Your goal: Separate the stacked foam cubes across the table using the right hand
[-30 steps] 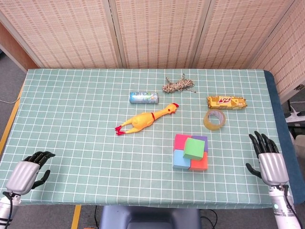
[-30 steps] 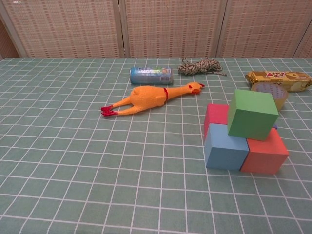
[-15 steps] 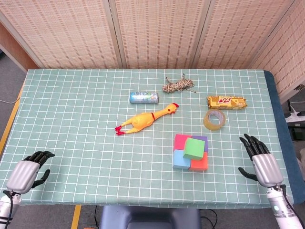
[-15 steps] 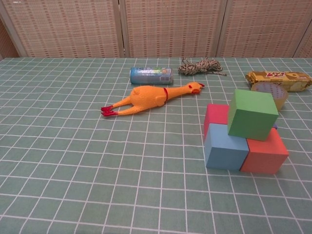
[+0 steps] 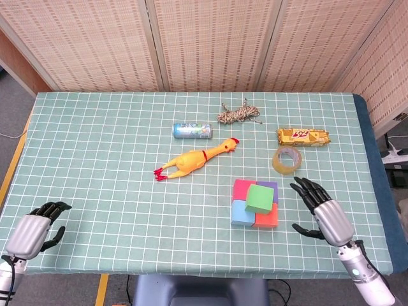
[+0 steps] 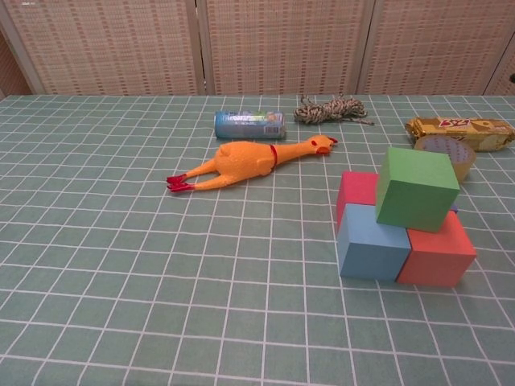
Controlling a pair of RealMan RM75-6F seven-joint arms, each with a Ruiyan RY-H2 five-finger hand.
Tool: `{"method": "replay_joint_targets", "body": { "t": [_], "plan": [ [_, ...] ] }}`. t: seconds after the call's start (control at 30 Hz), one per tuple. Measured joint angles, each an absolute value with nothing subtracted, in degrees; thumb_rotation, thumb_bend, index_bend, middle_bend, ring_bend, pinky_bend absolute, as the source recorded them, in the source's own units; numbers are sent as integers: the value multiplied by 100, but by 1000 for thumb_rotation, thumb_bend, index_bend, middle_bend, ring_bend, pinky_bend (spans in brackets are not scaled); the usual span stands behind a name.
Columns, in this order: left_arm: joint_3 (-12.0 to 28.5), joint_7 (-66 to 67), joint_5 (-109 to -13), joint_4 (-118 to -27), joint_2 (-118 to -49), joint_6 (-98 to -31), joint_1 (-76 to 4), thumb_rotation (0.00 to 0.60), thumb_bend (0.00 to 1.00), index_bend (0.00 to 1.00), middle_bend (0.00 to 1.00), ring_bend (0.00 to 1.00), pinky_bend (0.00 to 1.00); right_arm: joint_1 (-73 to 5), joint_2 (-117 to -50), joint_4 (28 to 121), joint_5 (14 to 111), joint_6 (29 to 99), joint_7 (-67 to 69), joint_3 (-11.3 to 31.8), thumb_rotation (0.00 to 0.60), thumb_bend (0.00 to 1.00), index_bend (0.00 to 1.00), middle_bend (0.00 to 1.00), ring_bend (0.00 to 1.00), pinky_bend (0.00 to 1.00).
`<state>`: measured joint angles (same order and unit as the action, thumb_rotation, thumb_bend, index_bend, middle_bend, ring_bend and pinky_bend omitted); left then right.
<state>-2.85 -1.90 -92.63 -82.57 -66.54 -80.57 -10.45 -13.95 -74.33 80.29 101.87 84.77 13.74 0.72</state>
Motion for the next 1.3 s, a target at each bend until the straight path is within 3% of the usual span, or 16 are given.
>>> {"method": "replay_joint_targets", "body": {
  "t": [0.53,0.63,0.73,0.87,1.1,1.3],
  "plan": [
    [-270,-211,-9275,-8282,-6611,-8123,-1010,600,464,271,253,233,442,-2339,-7967,8271,9479,7061,1018,441,600,61,0,0,0,137],
    [-268,-214,-9285,-8285,-6607,-8143,-1002,600,465,271,253,234,442,-2438,-8034,8283,9388,6919,995,443,600,61,0,0,0,166],
    [-262,-228,-9273,-8277,-6606,-8139,-1002,600,464,271,253,234,442,-2479,-8110,8244,9341,6904,968,448,600,62,23,4,8,275],
    [-255,-247,-9255,-8267,-6603,-8117,-1006,600,464,271,253,233,442,-2464,-8237,8125,9280,7033,943,474,600,61,184,150,203,421],
    [-260,-234,-9275,-8270,-6605,-8114,-1009,600,463,271,253,233,442,-2439,-8320,8036,9094,7070,948,493,600,62,234,200,262,505],
    [-262,-218,-9250,-8269,-6614,-8054,-1026,600,465,271,254,234,442,-2410,-8406,7896,9117,7304,834,506,600,122,345,367,414,651]
  ]
}}
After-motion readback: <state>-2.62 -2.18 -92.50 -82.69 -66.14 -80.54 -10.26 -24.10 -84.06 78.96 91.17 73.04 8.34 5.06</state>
